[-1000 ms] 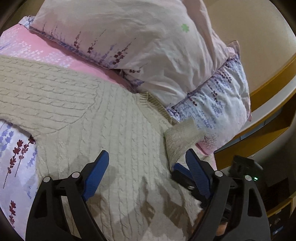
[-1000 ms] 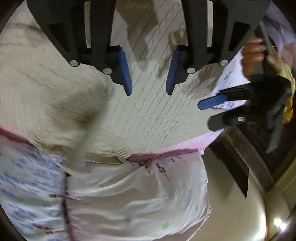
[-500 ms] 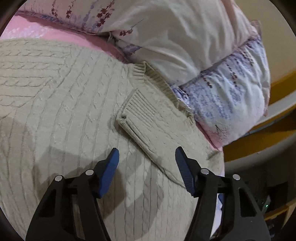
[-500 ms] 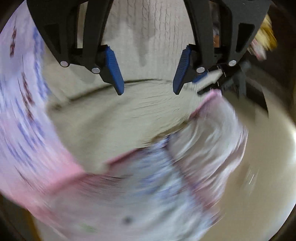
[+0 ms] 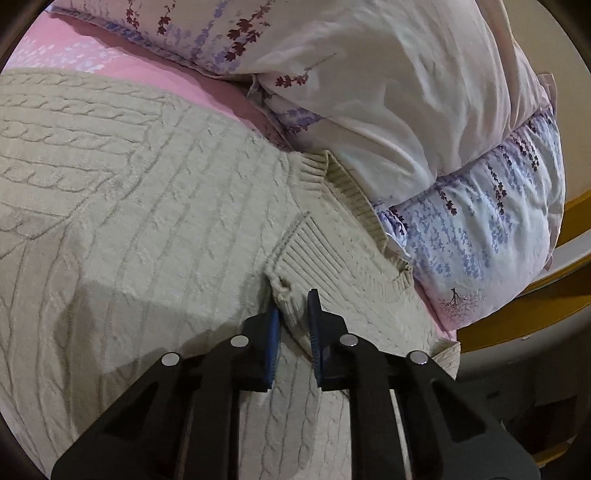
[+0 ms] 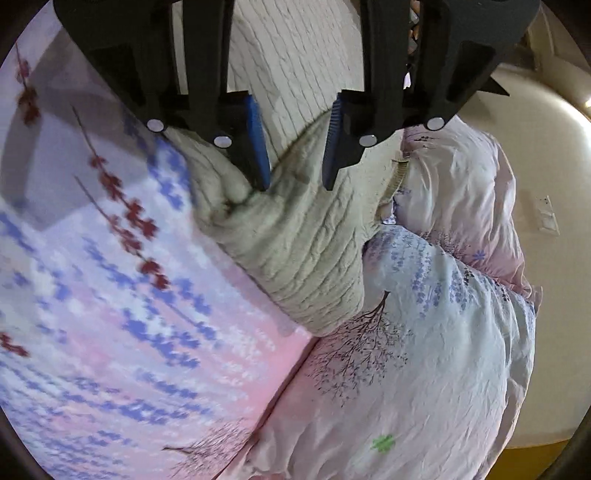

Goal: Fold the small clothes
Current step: 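Grasp the sweater's other side edge with the left gripper and fold it inward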

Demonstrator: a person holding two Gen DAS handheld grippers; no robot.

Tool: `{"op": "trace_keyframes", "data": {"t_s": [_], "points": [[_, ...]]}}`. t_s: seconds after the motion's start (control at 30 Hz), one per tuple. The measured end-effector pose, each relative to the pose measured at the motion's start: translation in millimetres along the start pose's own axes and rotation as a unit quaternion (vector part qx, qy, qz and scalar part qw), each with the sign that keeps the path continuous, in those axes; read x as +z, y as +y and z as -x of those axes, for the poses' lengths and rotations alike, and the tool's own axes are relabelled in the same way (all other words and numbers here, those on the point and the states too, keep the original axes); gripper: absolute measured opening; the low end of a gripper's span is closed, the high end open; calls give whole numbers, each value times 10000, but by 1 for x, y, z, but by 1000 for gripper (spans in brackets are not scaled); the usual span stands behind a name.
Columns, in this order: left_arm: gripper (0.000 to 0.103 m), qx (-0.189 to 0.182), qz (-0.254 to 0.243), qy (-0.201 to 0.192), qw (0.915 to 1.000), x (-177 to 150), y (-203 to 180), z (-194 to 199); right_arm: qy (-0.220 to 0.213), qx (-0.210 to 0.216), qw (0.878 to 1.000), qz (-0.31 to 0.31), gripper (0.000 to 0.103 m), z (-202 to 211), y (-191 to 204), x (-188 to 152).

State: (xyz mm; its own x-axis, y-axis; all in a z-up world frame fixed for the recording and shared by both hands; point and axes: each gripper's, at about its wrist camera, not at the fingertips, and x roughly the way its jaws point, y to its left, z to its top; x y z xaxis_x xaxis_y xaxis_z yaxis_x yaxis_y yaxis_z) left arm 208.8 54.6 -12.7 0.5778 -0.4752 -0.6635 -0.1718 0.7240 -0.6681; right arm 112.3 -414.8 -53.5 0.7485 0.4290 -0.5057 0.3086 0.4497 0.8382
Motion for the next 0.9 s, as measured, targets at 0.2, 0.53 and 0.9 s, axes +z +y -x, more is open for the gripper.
{"op": "trace_keyframes", "data": {"t_s": [0.2,0.53,0.9], "points": [[15,113,-108,-17,9999,1,-3,-2,-251,-208,9994,75,47,4,5,-1],[8,215,-386,-790,9959,-6,3,38,-1199,-44,9917,464,4,12,15,-19],[9,338,-272,-402,9983,-9,22,28,-1667,-774,9773,1053,45,41,36,-37]]}}
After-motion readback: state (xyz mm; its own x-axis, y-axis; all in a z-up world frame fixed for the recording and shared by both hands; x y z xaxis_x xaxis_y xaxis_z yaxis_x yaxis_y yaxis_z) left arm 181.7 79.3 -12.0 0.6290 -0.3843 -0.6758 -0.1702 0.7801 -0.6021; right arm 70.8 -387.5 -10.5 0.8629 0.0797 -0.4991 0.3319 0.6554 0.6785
